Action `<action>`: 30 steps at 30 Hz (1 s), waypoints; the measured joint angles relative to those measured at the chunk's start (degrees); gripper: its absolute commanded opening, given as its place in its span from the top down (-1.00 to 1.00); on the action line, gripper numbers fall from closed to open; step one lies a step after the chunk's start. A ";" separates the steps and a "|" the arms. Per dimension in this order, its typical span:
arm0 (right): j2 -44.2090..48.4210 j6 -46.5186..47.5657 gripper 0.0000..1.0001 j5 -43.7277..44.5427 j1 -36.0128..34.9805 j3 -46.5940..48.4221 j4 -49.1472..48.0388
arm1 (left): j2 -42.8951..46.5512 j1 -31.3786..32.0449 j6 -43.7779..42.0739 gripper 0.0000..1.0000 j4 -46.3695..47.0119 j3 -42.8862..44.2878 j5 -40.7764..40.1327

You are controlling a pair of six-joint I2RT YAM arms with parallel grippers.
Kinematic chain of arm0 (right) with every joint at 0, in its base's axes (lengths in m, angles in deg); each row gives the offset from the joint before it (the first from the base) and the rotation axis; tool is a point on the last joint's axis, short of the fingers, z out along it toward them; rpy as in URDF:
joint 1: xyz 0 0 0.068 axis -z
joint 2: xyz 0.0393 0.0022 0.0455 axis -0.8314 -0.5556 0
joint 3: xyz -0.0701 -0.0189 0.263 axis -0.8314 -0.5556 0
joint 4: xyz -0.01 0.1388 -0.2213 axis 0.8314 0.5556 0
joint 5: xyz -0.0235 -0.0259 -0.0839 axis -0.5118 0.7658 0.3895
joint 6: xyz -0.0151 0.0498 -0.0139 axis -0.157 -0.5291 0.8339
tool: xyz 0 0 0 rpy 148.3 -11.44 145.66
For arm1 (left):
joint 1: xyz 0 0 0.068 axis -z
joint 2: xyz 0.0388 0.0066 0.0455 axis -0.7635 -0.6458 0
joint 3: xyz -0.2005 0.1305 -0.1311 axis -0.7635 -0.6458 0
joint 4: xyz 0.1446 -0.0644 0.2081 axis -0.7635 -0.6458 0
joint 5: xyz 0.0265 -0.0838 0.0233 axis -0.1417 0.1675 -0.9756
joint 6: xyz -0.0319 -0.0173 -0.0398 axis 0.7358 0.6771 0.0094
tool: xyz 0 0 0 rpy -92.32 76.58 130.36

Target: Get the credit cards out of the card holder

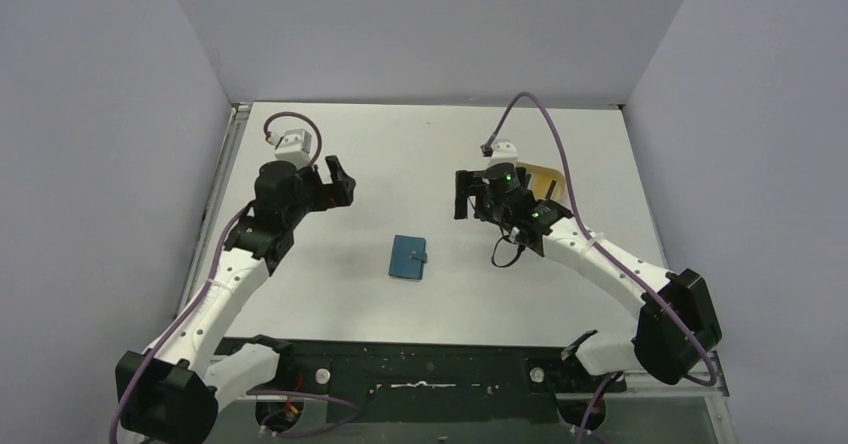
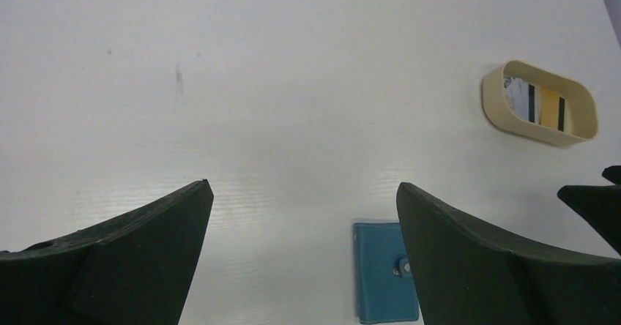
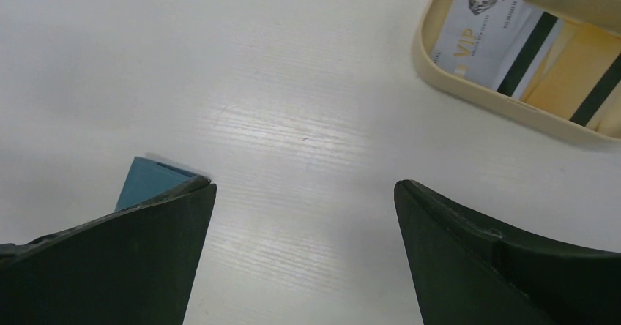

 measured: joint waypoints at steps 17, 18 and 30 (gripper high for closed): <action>2.82 3.02 -1.00 6.16 0.85 -2.71 -2.14 | 4.98 0.00 -6.93 -0.94 -0.31 -2.40 -7.26; 2.91 3.21 -1.00 6.36 0.85 -2.80 -2.16 | 4.98 0.00 -6.97 -0.94 -0.17 -2.56 -7.43; 6.47 1.77 -1.00 15.52 0.85 -4.37 -2.73 | 8.76 0.00 -8.44 -0.94 6.03 -8.57 -10.14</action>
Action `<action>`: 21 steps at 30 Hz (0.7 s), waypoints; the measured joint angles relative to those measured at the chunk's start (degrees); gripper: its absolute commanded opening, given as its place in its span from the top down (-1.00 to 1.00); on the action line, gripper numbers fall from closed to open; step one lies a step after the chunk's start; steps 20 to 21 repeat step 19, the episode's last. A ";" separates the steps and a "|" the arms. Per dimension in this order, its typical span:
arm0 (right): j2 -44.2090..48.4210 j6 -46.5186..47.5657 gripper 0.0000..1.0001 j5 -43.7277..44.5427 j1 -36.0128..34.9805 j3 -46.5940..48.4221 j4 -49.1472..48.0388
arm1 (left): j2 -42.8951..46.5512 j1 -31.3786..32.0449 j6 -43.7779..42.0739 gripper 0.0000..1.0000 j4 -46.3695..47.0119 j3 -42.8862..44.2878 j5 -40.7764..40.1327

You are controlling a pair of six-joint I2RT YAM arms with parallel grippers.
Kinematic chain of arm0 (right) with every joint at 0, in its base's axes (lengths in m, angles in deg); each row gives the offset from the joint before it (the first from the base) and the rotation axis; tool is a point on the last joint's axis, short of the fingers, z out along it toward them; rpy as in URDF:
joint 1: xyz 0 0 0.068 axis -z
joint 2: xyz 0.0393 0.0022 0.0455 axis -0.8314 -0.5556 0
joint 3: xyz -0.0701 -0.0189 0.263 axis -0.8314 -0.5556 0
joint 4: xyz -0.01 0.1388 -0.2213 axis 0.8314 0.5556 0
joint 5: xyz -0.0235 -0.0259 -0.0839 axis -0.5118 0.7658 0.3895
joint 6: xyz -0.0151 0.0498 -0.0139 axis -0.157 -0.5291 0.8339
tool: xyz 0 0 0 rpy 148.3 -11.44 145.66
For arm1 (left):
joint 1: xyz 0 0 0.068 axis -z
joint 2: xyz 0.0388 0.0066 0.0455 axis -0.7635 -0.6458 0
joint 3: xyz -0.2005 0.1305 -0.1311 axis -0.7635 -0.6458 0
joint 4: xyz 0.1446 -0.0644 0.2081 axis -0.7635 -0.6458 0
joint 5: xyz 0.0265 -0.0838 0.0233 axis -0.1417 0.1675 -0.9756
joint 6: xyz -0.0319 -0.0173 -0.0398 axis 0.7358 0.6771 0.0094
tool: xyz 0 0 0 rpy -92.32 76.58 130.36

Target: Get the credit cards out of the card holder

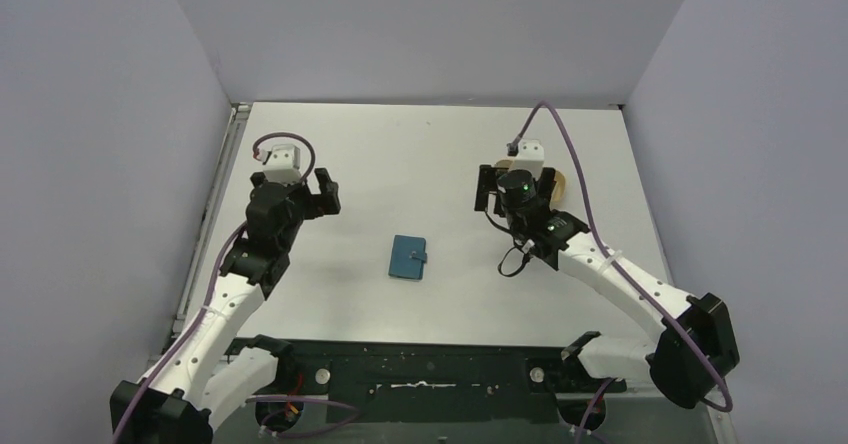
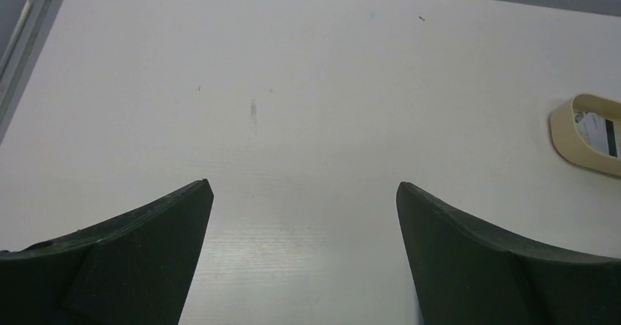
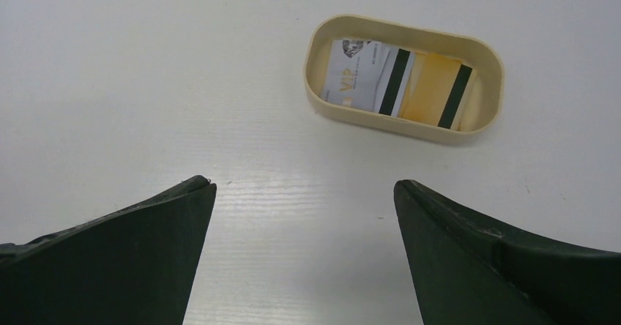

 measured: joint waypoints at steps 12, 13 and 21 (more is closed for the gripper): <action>4.98 -4.76 -1.00 9.16 -0.02 -1.97 -2.14 | 4.57 0.00 -1.97 -0.95 8.11 -3.87 -0.42; 4.33 -5.46 -1.00 10.23 -0.09 -1.07 -1.07 | 4.59 0.00 -2.10 -0.94 8.20 -3.87 -0.42; 3.37 -5.29 -1.00 11.15 -0.44 1.29 1.11 | 4.79 0.00 -2.67 -0.94 8.22 -3.87 -0.52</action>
